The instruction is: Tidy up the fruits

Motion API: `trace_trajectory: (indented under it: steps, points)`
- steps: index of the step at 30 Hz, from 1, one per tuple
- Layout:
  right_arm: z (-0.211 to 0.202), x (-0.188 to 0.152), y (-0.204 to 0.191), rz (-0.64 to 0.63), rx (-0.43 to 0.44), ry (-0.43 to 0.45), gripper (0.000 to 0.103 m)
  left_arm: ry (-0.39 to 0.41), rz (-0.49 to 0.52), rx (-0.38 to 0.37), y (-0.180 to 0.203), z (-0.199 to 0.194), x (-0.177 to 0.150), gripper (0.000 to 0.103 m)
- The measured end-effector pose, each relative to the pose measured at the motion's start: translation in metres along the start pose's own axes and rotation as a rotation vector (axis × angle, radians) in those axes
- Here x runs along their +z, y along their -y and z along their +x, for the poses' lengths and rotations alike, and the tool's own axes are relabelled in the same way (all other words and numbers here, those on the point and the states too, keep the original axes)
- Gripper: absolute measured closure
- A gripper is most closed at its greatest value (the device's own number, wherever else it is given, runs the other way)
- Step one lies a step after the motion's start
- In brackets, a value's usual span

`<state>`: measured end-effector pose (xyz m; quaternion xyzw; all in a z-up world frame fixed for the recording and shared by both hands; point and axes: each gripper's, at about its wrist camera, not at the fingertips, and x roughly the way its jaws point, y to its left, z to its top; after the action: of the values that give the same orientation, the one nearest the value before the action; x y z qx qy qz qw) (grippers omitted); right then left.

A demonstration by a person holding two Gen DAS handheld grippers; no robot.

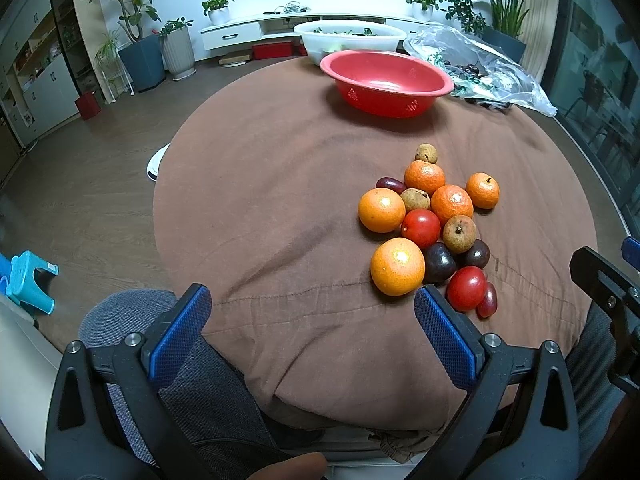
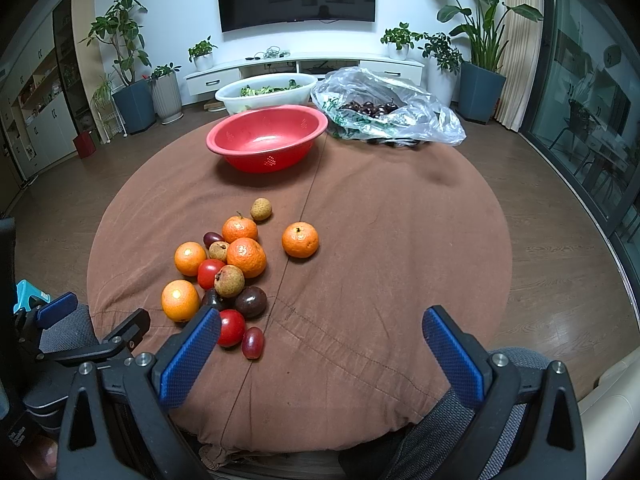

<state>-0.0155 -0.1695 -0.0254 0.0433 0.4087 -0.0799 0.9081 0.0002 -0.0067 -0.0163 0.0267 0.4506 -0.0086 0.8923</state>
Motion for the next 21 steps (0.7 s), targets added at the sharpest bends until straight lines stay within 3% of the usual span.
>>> trace_trajectory:
  steps: [10,13,15,17,21]
  points:
    - [0.002,-0.002,0.000,0.001,0.004,-0.001,0.000,0.006,0.011,-0.029,-0.002,0.002,-0.002,0.000]
    - [0.003,-0.005,0.002,0.007,0.026,0.007,0.000,0.058,0.039,-0.109,-0.005,-0.001,-0.007,0.000]
    - [0.004,-0.009,0.004,0.017,0.055,0.014,0.000,0.091,0.066,-0.232,-0.007,-0.001,-0.009,0.000]
    - [0.004,-0.011,0.009,0.030,0.087,0.026,0.000,0.052,0.076,-0.316,-0.009,0.006,-0.011,0.000]
    - [0.008,-0.014,0.016,0.048,0.130,0.027,0.006,-0.027,0.103,-0.292,-0.007,0.020,-0.018,0.000]
